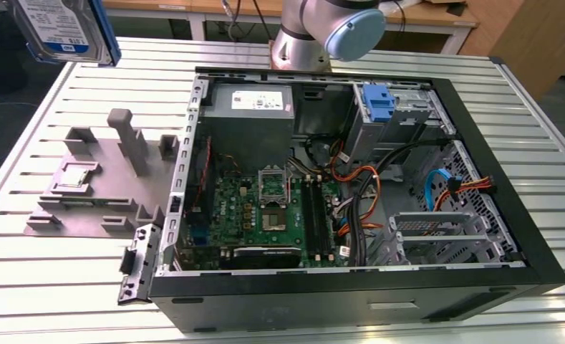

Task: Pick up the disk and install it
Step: 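Pick up the disk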

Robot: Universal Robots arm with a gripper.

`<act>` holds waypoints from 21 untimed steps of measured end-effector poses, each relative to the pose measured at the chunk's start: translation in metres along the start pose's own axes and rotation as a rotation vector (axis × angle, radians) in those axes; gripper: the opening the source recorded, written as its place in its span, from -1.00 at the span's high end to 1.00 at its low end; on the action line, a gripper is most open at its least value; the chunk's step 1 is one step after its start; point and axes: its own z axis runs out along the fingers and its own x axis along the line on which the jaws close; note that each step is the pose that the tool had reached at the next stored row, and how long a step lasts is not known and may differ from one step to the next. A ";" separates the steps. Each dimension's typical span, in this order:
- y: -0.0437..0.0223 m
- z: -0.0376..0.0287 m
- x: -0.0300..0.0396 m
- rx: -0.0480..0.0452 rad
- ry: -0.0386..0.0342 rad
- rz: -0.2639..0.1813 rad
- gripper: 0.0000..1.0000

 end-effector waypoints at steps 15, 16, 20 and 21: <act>0.0060 0.0002 0.0005 0.0107 -0.0010 0.000 0.26; 0.0061 0.0001 0.0005 0.0108 -0.0010 0.000 0.26; 0.0066 0.0002 -0.0003 0.0105 -0.0042 0.000 0.26; 0.0068 0.0002 -0.0007 0.0105 -0.0051 0.000 0.26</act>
